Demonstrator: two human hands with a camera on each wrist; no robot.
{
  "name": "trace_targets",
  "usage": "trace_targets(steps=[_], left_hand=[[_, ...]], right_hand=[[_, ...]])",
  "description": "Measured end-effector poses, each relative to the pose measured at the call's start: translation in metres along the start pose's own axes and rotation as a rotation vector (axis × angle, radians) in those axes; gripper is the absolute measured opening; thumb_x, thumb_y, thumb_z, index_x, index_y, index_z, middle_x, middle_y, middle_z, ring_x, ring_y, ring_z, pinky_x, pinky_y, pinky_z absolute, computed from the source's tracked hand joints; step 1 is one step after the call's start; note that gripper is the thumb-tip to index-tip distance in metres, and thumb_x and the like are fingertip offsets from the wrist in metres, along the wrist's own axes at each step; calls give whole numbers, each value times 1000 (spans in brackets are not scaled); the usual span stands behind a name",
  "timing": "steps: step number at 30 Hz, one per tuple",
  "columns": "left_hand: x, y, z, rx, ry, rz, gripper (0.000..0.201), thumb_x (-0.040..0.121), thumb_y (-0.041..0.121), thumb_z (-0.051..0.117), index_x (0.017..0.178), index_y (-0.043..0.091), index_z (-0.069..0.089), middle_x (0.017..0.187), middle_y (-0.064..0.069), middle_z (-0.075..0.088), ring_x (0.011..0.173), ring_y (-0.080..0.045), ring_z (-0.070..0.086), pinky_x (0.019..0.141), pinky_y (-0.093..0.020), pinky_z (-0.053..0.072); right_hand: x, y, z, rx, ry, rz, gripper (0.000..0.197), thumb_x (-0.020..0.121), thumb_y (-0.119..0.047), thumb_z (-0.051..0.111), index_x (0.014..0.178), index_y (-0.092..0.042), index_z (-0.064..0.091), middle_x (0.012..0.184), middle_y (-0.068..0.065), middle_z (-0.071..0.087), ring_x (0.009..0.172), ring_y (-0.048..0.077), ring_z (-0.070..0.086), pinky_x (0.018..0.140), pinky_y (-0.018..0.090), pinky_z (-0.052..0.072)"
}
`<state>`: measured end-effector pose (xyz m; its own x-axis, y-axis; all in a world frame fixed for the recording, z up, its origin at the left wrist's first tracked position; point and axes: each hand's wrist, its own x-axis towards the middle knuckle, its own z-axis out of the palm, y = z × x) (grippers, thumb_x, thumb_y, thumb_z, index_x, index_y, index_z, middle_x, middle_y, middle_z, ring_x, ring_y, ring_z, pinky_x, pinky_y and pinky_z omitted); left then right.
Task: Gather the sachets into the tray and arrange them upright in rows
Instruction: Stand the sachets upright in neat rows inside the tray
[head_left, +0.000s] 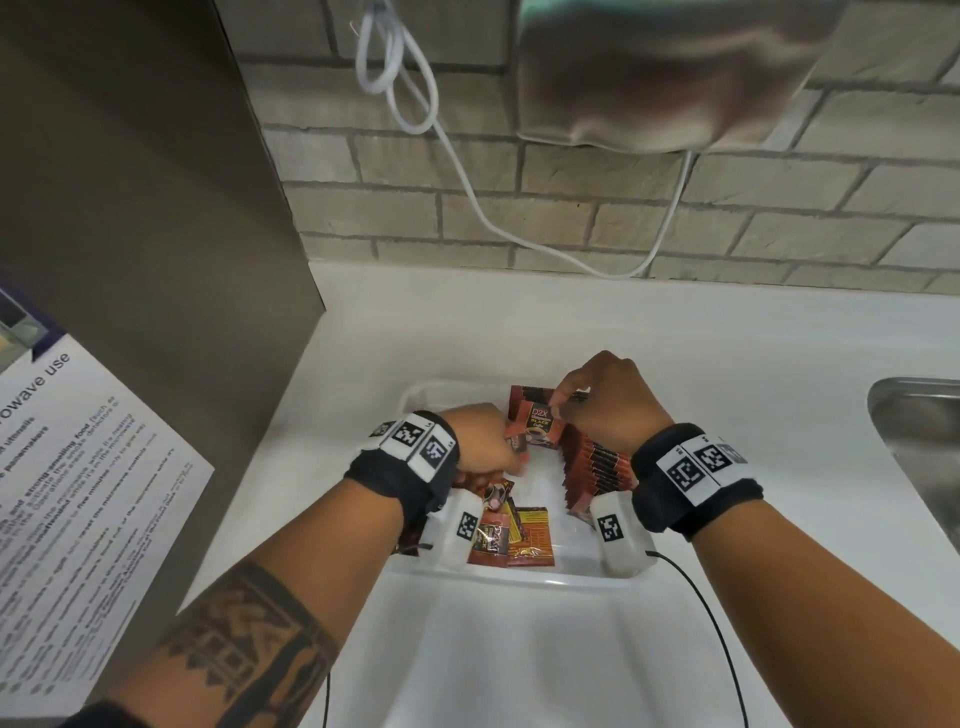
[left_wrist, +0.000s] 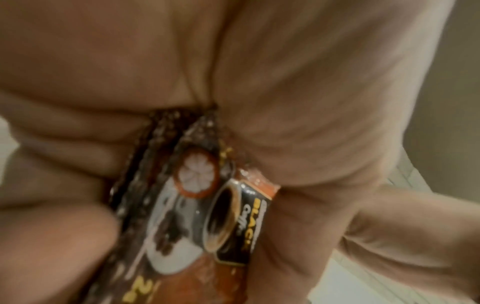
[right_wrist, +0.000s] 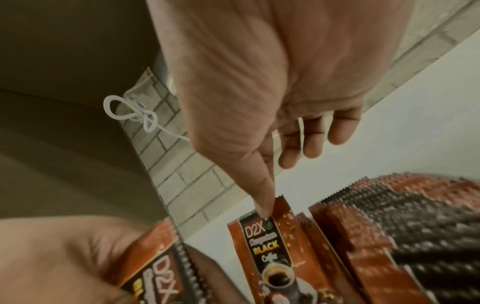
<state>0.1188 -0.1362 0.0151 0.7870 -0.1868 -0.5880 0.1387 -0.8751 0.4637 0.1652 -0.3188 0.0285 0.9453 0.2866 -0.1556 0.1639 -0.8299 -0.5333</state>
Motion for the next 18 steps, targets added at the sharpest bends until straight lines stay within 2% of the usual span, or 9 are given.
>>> trace_targets(steps=[4,6,8,13,18], left_hand=[[17,17,15,41,-35,-37,28,92,36,66,82,10,69,67,-1,67,48,-14,55,54,-24,45],[25,20,19,0,-59,-67,27,92,32,66,79,9,68,63,-3,66,42,-15,52,51,-24,45],[30,22,20,-16,-59,-88,26,92,31,66,77,9,67,63,-3,65,43,-15,52,52,-25,46],[36,23,20,-11,-66,-112,23,94,30,65,88,7,68,72,-4,67,44,-15,52,47,-23,43],[35,22,20,-39,-75,-128,26,95,29,65,99,4,69,80,-6,68,48,-16,53,47,-22,44]], right_hand=[[5,1,8,-21,-12,29,18,73,-21,70,62,-36,74,84,-13,67,100,22,56,91,42,53],[6,1,11,-52,-25,51,18,75,-18,72,65,-33,75,92,-10,63,107,20,49,95,42,50],[7,2,13,-86,-42,72,18,77,-17,71,69,-33,75,101,-6,60,111,21,44,97,41,48],[10,6,17,-88,-48,79,17,78,-17,71,73,-32,76,103,-4,61,112,21,45,98,41,46],[14,9,20,-50,-49,70,16,76,-22,77,67,-34,71,97,-4,64,104,22,56,96,43,50]])
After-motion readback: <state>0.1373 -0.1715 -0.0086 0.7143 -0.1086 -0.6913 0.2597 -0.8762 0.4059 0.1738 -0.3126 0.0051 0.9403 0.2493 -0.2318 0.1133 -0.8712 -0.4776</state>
